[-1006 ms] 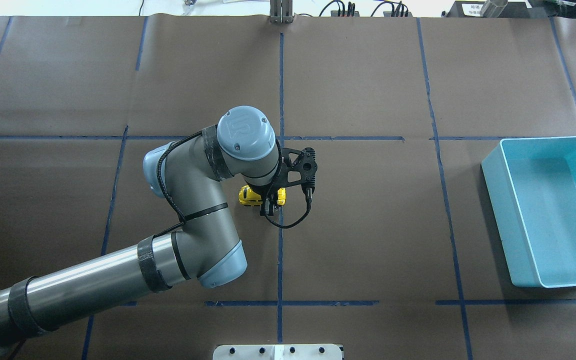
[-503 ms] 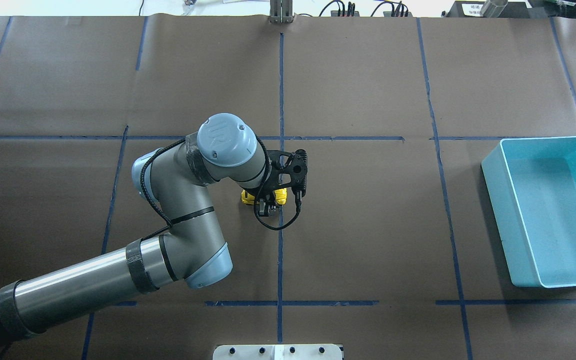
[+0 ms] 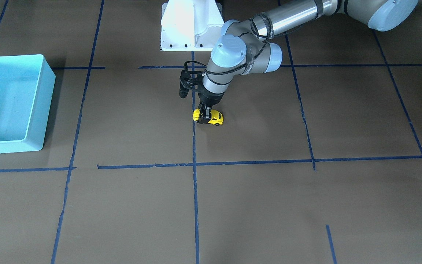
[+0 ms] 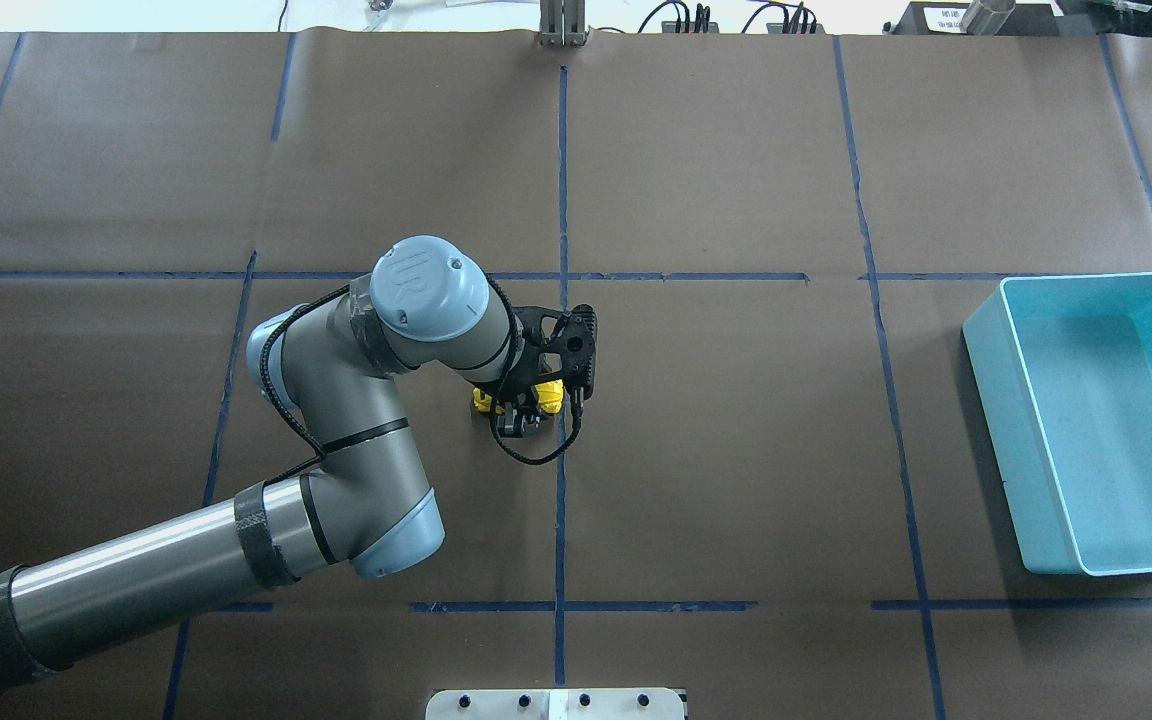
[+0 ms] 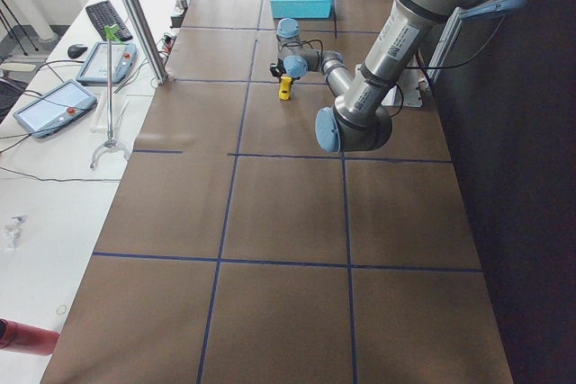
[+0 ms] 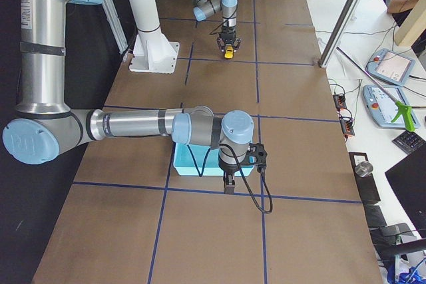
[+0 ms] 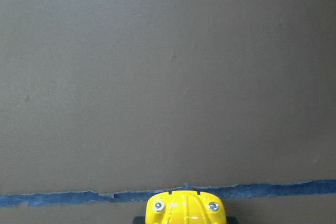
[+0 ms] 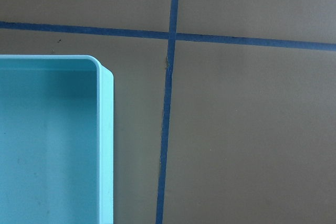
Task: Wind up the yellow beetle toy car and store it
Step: 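Drag the yellow car backward along the table with the left gripper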
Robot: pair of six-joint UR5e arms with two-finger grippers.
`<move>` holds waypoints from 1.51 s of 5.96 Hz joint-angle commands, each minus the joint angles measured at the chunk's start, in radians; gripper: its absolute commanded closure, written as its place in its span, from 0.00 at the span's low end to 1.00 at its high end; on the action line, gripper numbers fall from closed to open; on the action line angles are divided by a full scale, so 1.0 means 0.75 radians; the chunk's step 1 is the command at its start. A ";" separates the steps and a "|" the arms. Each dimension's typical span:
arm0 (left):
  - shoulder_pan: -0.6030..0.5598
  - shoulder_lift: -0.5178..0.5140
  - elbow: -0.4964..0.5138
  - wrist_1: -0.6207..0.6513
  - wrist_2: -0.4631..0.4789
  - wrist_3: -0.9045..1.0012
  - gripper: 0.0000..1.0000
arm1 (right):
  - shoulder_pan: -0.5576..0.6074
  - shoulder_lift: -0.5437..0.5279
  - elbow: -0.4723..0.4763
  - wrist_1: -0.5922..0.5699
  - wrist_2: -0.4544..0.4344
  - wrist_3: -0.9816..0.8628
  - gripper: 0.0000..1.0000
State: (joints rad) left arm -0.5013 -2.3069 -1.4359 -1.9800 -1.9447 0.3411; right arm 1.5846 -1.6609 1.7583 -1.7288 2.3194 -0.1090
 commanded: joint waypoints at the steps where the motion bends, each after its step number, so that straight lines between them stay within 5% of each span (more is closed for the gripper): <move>1: -0.033 0.077 -0.012 -0.100 -0.088 0.005 1.00 | 0.000 0.000 -0.001 0.000 0.000 0.000 0.00; 8: -0.243 0.666 -0.174 -0.589 -0.252 0.014 0.95 | 0.000 0.006 -0.005 0.000 -0.002 0.002 0.00; 9: -0.331 0.679 -0.170 -0.598 -0.359 0.005 0.08 | 0.000 0.006 0.001 0.002 0.000 0.004 0.00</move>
State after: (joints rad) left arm -0.6948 -1.8223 -1.5648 -2.4076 -2.1520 0.3494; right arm 1.5846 -1.6567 1.7569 -1.7283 2.3183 -0.1072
